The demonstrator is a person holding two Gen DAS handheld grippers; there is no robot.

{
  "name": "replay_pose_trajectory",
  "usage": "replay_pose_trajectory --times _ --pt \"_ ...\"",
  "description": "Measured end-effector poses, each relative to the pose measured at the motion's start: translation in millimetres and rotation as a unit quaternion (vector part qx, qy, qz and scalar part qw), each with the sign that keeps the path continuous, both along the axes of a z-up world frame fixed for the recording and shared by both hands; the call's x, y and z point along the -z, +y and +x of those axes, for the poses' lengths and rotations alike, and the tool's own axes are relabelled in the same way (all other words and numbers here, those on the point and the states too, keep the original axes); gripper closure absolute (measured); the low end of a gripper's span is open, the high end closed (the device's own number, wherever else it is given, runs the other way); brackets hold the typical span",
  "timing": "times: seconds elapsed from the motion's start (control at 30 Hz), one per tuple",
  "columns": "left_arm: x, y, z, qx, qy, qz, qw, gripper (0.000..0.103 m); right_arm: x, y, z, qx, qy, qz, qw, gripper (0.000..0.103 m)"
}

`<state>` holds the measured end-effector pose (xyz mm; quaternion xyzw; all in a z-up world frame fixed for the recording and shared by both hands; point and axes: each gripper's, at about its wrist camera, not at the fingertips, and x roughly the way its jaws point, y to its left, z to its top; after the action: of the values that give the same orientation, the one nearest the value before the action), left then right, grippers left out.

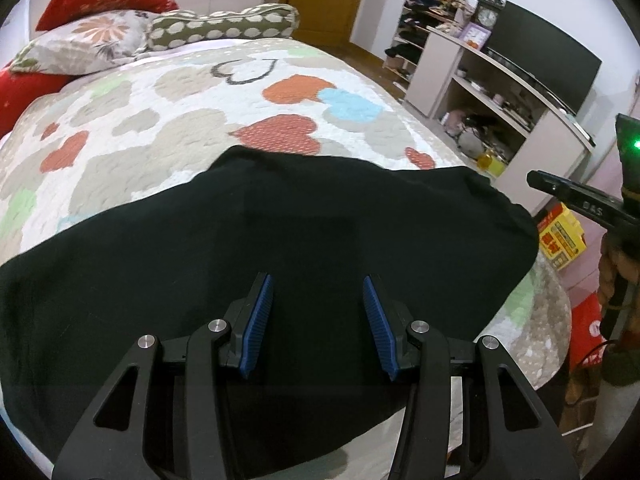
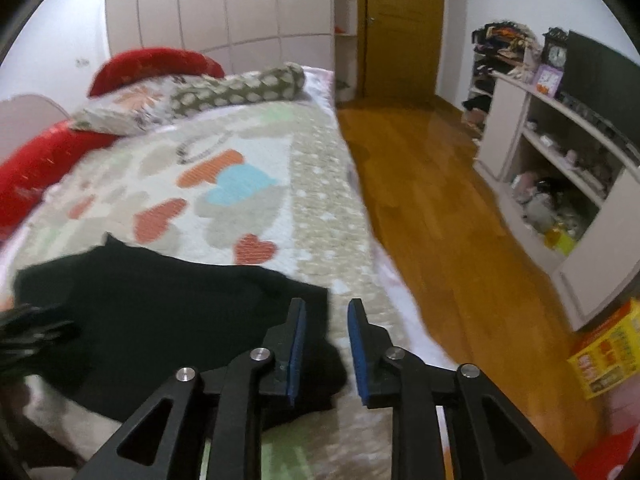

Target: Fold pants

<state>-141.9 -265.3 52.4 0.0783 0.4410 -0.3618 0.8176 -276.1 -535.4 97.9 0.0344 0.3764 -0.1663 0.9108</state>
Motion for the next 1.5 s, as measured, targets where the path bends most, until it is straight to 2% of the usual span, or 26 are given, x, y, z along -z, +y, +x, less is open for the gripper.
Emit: replay_pose_trajectory --times 0.07,0.1,0.17,0.23,0.3,0.57,0.63,0.77,0.93,1.13,1.3,1.5 --pt "-0.2 -9.5 1.2 0.008 0.005 -0.001 1.0 0.055 7.0 4.4 -0.9 -0.018 -0.001 0.021 1.0 0.069" --pt "0.1 -12.7 2.2 0.01 0.007 -0.001 0.9999 0.044 13.3 6.6 1.6 -0.025 0.007 0.024 0.999 0.068" --pt "0.3 -22.5 4.0 0.016 0.013 -0.007 0.9997 0.036 31.5 8.7 9.3 -0.024 0.039 0.012 0.999 0.068" --pt "-0.5 -32.3 3.4 0.027 0.015 -0.008 0.9995 0.036 47.9 5.3 13.8 -0.009 0.055 -0.012 0.998 0.067" --pt "-0.8 -40.4 1.4 0.031 0.011 -0.003 0.9995 0.036 51.7 -0.4 13.7 -0.003 0.053 0.004 0.999 0.067" --pt "-0.7 -58.0 -3.7 0.044 -0.008 0.013 0.9989 0.036 30.0 -4.1 -1.4 0.004 0.018 0.04 0.999 0.064" --pt "-0.1 -62.1 -2.8 0.051 -0.003 0.014 0.9986 0.036 32.5 0.7 -0.9 -0.003 0.024 0.033 0.999 0.06" --pt "-4.2 -70.5 4.3 0.053 -0.005 0.021 0.9983 0.036 50.1 -3.9 7.6 -0.004 0.058 0.042 0.997 0.059" --pt "-14.7 -83.6 8.8 0.07 -0.02 0.03 0.9969 0.036 42.4 -9.8 1.0 -0.002 0.041 0.067 0.997 0.059" --pt "-11.3 -102.9 8.0 0.1 -0.029 0.045 0.9936 0.036 36.0 -10.5 -19.4 0.002 0.024 0.075 0.997 0.057" --pt "-7.0 -119.5 19.2 0.122 -0.002 0.039 0.9917 0.036 36.4 -15.8 -41.7 -0.015 -0.006 0.14 0.99 0.055" --pt "-3.5 -154.6 29.8 0.175 0.019 0.04 0.9836 0.036 45.9 -17.6 -48.7 -0.025 -0.024 0.184 0.982 0.055"
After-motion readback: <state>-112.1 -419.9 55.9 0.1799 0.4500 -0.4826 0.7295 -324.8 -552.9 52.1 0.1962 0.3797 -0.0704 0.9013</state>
